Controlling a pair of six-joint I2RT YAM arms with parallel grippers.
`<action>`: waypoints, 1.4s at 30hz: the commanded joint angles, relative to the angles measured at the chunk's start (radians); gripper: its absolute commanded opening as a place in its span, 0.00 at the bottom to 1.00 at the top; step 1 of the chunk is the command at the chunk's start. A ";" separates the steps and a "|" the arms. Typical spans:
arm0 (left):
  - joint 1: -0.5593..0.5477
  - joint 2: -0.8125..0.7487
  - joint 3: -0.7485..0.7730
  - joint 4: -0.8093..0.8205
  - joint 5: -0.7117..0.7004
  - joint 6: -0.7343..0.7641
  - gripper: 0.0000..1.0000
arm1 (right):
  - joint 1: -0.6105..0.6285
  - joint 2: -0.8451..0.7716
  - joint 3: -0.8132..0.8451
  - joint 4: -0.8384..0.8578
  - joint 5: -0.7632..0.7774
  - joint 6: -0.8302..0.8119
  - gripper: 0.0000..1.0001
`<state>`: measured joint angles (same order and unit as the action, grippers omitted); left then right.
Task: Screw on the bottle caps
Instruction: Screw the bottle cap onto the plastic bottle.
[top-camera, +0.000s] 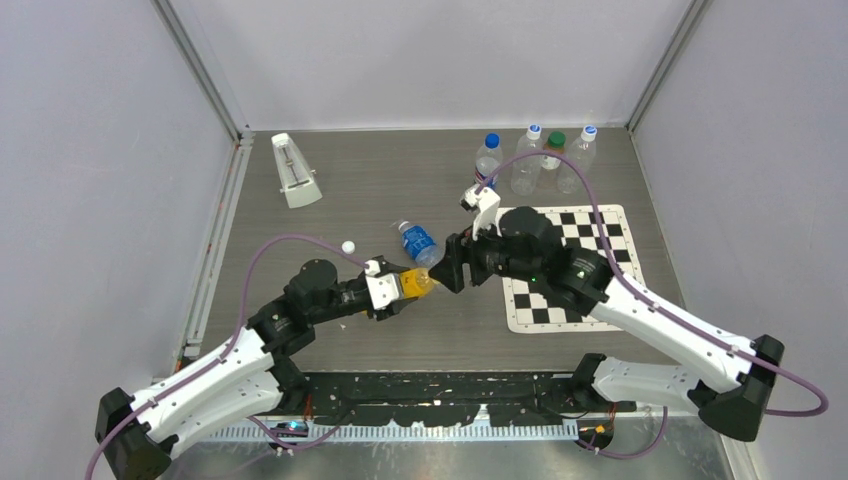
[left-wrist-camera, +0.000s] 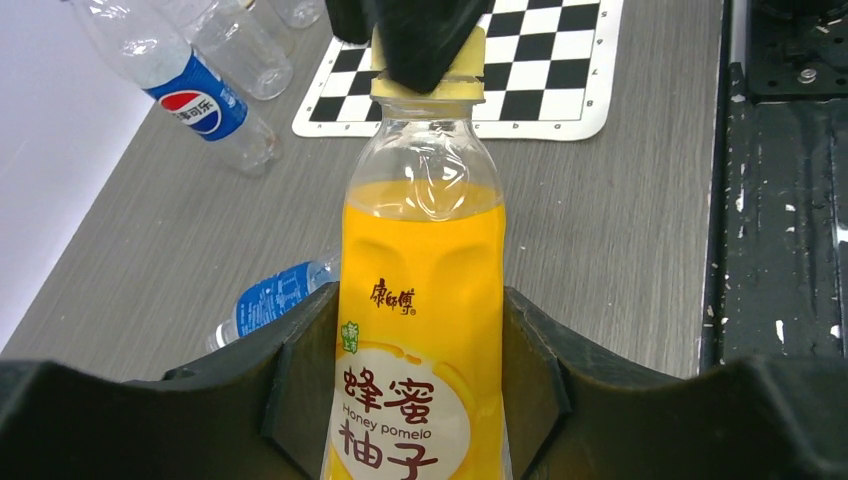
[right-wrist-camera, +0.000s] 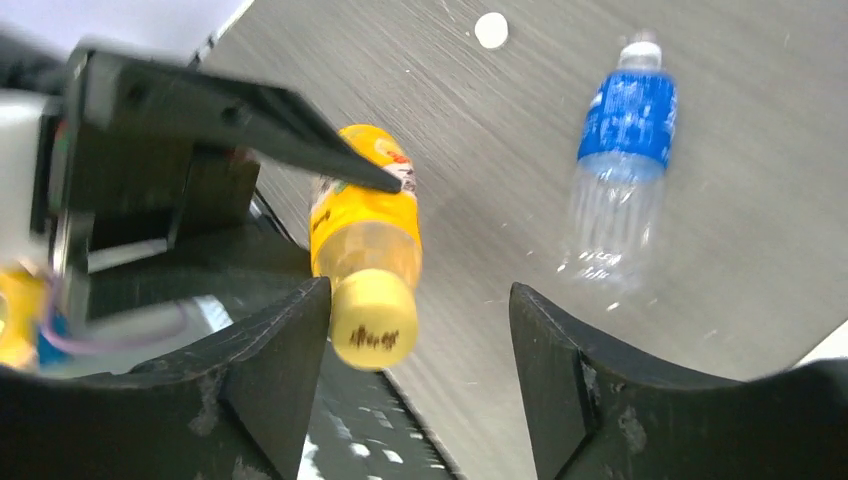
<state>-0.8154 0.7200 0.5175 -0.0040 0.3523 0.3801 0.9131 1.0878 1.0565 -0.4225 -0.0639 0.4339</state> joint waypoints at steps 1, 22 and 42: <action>-0.002 -0.005 0.036 0.070 0.035 -0.010 0.00 | -0.002 -0.128 -0.032 0.048 -0.153 -0.561 0.71; -0.002 0.051 0.094 -0.033 0.232 -0.029 0.00 | 0.000 -0.119 0.080 -0.235 -0.471 -1.213 0.56; -0.002 0.055 0.102 -0.039 0.262 -0.035 0.00 | 0.026 -0.074 0.078 -0.226 -0.493 -1.206 0.42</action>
<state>-0.8181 0.7792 0.5705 -0.0662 0.5888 0.3481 0.9272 1.0039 1.1004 -0.6708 -0.5331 -0.7628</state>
